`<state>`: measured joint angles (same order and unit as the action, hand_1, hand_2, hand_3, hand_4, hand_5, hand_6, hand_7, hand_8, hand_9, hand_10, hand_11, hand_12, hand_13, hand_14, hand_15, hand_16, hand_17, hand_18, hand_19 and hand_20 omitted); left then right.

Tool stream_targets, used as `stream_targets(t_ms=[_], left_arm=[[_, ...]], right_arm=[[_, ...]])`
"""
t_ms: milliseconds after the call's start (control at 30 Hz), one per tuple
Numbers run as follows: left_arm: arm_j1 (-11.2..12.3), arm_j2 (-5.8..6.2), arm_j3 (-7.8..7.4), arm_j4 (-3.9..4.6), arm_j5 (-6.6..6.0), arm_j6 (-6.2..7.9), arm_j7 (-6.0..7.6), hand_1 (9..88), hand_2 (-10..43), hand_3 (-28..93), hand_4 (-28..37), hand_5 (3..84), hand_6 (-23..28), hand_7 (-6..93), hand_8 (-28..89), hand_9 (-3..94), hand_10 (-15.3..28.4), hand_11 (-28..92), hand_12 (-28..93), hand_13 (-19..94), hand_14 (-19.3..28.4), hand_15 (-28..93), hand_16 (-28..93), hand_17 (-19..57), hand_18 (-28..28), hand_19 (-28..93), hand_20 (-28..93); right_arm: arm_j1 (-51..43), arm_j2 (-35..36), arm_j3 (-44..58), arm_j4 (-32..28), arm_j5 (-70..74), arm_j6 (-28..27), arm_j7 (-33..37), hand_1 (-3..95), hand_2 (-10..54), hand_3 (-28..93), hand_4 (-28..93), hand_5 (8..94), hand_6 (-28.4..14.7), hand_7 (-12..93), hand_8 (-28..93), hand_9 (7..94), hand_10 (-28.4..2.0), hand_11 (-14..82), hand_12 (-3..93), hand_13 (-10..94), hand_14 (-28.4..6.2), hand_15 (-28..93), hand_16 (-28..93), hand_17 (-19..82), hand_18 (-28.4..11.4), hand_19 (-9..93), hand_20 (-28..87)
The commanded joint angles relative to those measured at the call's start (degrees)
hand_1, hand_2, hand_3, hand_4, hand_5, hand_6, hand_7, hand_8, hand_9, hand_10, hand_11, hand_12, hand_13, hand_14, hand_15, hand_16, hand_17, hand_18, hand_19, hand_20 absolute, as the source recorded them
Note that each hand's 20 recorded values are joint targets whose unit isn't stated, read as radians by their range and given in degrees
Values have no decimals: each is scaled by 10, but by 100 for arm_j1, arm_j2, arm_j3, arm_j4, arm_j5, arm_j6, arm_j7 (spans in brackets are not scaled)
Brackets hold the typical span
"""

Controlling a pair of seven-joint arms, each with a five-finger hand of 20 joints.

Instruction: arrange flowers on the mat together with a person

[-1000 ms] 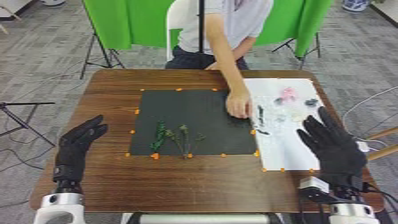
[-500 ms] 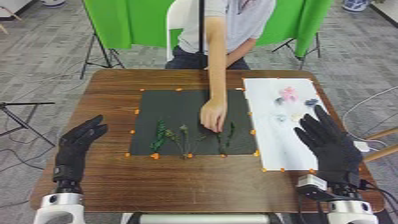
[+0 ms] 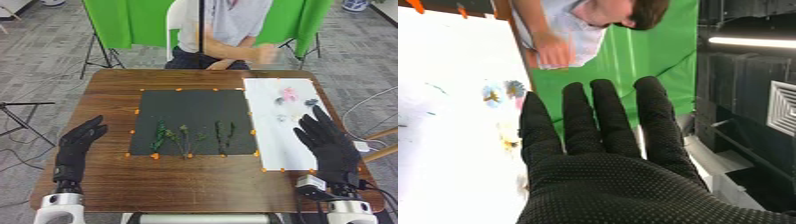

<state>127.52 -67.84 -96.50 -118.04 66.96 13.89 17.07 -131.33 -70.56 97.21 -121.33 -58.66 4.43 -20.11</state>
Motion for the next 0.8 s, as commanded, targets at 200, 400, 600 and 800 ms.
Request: stream_targets(t_ms=[200, 400, 600, 800], left_arm=[[70, -35, -6, 36, 12, 9, -78, 259, -53, 709, -250, 501, 52, 104, -64, 500, 143, 179, 121, 413, 164, 123, -11, 136, 112, 35, 212], [56, -21, -16, 30, 24, 11, -97, 259, -53, 709, -249, 501, 52, 104, -64, 499, 143, 179, 121, 413, 164, 123, -11, 136, 112, 35, 212], [-19, -13, 35, 53, 41, -12, -89, 260, -53, 709, -250, 502, 53, 104, -64, 500, 144, 180, 121, 414, 164, 123, -11, 135, 112, 35, 211], [26, -7, 13, 29, 46, 10, -105, 259, -53, 709, -249, 501, 52, 103, -64, 500, 144, 179, 121, 413, 164, 123, -11, 135, 112, 35, 211]], right_arm=[[57, 55, -75, -42, -181, 116, 27, 60, -95, 730, -196, 336, -14, 64, -69, 347, -148, 28, 98, 261, -113, 87, 49, 148, -152, 8, 212], [849, 888, -635, -317, -1444, 2391, 773, 140, -95, 730, -190, 382, -24, 92, -76, 420, -151, 49, 125, 371, -124, 137, 77, 233, -163, 182, 305], [2039, 1636, -1088, -149, -4933, 2868, 3302, 247, -95, 698, -183, 473, -38, 112, -81, 553, -148, 90, 143, 638, -134, 186, 143, 373, -168, 497, 395], [2882, 2083, -1365, -3, -6729, 1348, 5026, 304, -95, 658, -187, 540, -34, 111, -80, 663, -153, 126, 160, 780, -108, 218, 186, 459, -163, 627, 381]])
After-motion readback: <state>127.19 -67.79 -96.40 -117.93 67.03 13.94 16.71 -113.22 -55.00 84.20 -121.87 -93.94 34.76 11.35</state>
